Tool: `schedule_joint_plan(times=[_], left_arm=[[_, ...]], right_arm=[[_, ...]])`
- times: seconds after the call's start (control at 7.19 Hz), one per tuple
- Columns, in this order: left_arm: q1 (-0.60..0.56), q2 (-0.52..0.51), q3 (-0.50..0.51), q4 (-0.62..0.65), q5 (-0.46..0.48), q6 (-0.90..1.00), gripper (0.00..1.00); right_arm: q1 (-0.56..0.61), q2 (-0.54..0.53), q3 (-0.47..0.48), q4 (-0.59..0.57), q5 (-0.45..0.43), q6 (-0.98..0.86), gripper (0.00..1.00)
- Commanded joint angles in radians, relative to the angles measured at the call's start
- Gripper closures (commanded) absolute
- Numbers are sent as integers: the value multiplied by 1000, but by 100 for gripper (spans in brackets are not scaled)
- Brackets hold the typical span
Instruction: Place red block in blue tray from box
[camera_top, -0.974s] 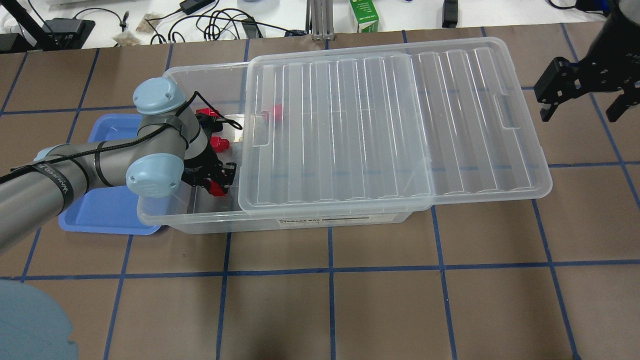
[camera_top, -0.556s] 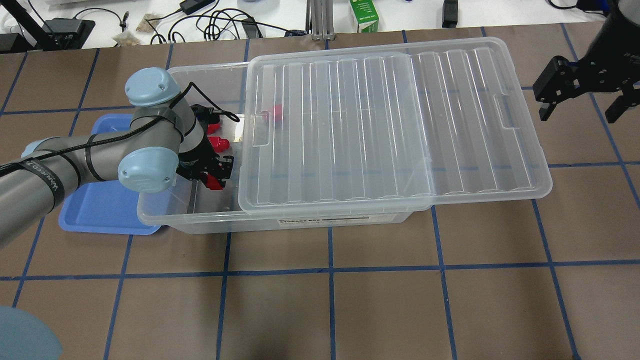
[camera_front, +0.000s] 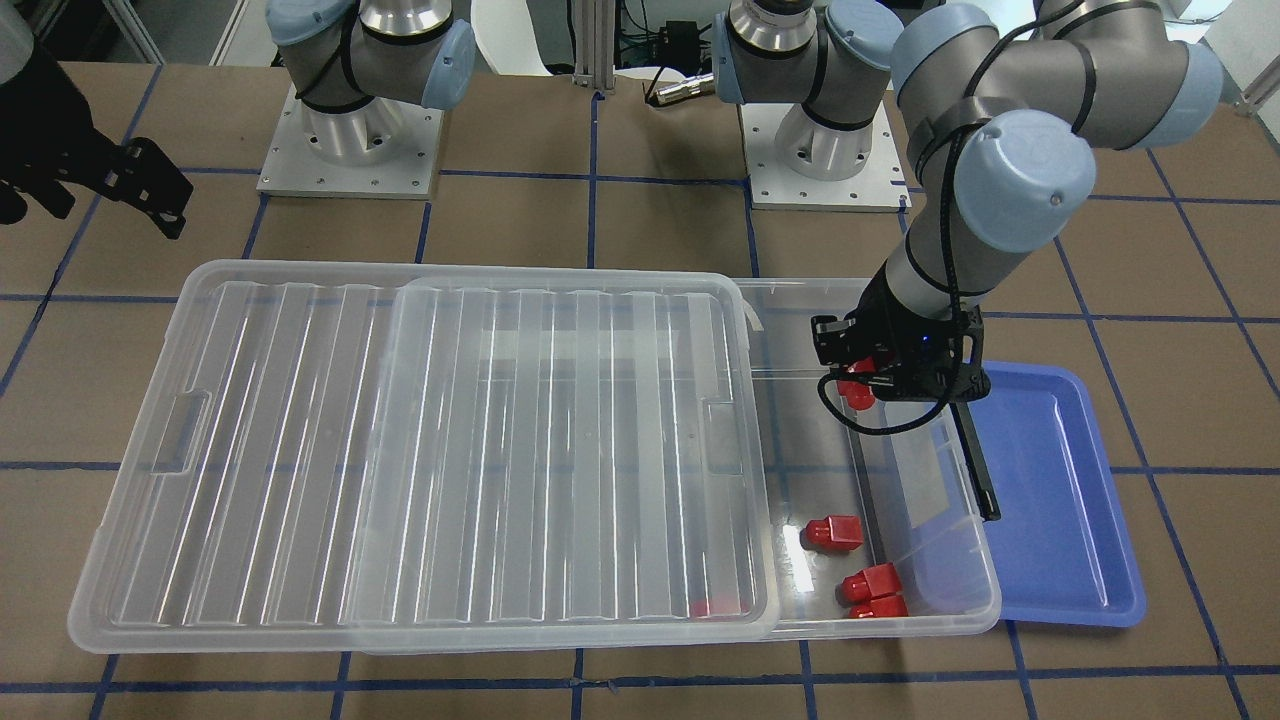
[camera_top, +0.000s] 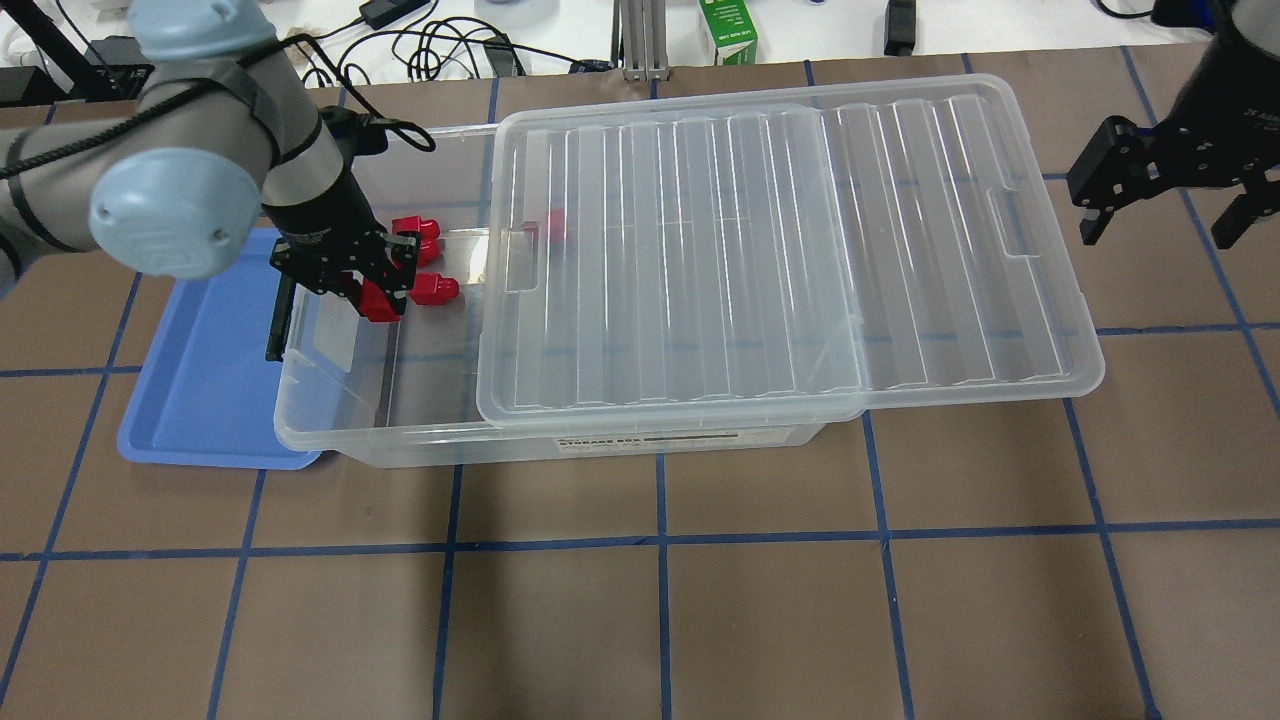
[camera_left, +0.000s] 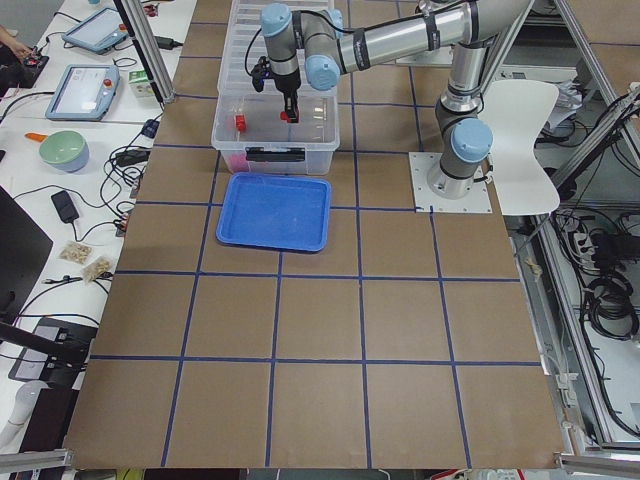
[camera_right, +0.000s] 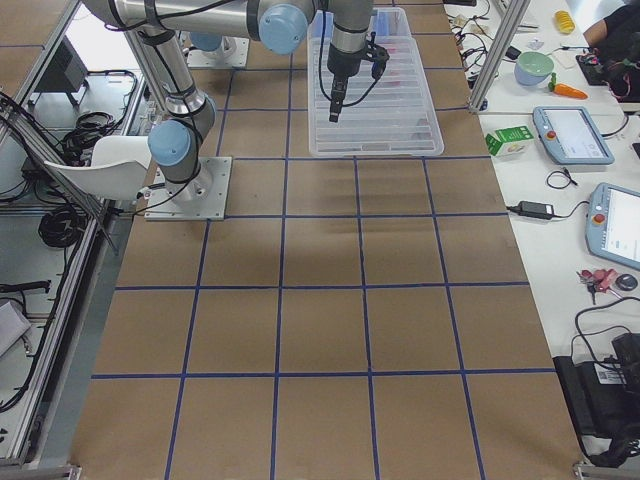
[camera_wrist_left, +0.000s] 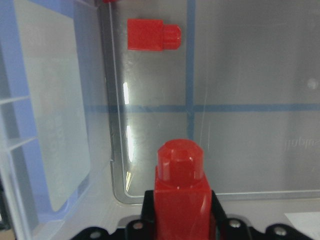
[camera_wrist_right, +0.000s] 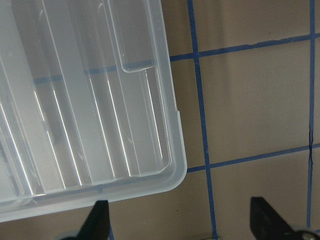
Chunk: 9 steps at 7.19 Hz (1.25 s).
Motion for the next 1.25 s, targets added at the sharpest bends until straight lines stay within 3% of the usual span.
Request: schedule_joint_plan(times=[0.0,0.42,0.7,0.97,1.11], left_arm=[[115,23,57,-91,26,151,100],[372,-15,42,-27,25,534,100],[425,-79,-21,130,18,664,100],[445,-142,-91,294,15,673,100],[447,-170,-108,312,15,670,100]], right_arm=[[-7,51,1,-20,0,-8,0],[-112,169,27,-149,0,-68,0],[-116,191,49,-246,-3,-184,0],[-125,223,75,-299,-2,-188,0],[-125,229,93,-324,0,-188,0]])
